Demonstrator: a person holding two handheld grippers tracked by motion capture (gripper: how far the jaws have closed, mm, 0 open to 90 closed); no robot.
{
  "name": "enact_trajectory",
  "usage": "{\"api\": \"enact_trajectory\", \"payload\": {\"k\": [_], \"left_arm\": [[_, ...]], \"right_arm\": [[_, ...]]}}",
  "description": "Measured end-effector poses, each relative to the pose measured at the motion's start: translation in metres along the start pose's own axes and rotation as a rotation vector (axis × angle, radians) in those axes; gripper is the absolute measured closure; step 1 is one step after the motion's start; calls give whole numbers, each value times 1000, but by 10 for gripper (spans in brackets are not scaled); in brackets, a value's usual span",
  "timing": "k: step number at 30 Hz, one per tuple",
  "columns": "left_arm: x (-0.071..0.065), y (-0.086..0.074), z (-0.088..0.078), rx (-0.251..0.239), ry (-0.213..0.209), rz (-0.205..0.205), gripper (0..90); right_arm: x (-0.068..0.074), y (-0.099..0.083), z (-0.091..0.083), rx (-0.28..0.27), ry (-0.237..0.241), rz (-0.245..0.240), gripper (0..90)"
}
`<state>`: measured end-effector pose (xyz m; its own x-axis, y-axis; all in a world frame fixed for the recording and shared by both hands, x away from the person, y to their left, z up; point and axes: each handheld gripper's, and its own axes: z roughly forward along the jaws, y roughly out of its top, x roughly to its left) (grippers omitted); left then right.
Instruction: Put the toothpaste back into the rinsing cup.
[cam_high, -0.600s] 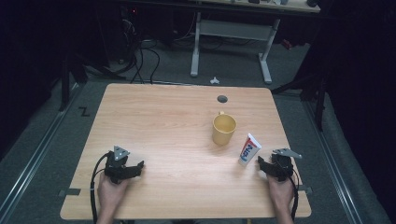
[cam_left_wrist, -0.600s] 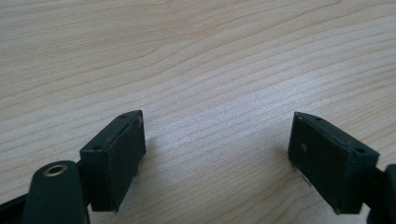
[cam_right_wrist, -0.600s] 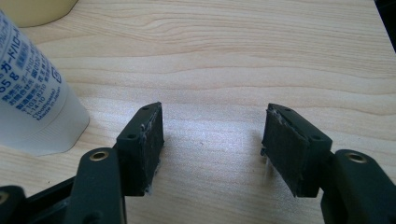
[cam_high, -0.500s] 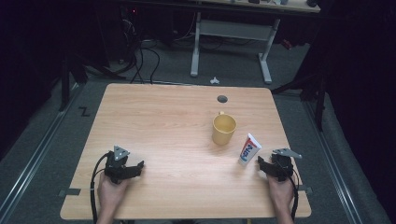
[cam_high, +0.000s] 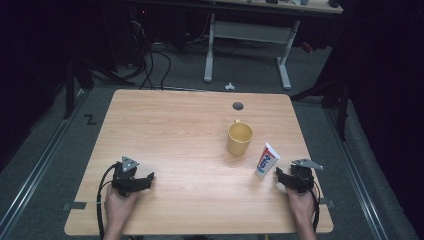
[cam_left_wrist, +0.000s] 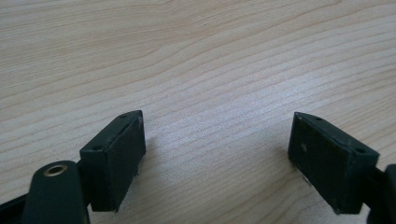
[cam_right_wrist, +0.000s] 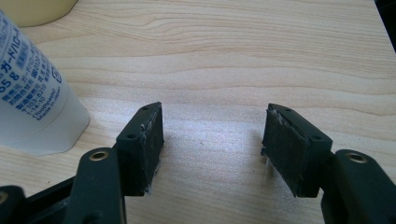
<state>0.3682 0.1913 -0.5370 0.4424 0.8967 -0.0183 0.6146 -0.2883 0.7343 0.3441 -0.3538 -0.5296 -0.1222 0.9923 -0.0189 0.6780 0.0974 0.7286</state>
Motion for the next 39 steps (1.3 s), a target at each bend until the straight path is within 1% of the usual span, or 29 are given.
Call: {"api": "enact_trajectory", "payload": {"k": [8, 12, 14, 19, 29, 32, 37, 39], "left_arm": [[0, 0, 0, 0, 0, 0, 195], [0, 0, 0, 0, 1, 0, 195], [0, 0, 0, 1, 1, 1, 195], [0, 0, 0, 1, 1, 0, 195], [0, 0, 0, 0, 1, -1, 195], [0, 0, 0, 1, 1, 0, 195], [0, 0, 0, 1, 1, 0, 195], [0, 0, 0, 1, 1, 0, 195]], "right_arm": [[0, 0, 0, -2, 6, -3, 385], [0, 0, -1, 0, 16, 6, 389], [0, 0, -2, 1, 33, 12, 391], [2, -1, -3, -7, 34, 3, 408], [4, -1, -15, -52, 41, -11, 419], [5, -2, -18, -55, 42, -5, 418], [7, -4, -24, -67, 41, -9, 419], [8, -6, -27, -72, 52, -7, 418]]}}
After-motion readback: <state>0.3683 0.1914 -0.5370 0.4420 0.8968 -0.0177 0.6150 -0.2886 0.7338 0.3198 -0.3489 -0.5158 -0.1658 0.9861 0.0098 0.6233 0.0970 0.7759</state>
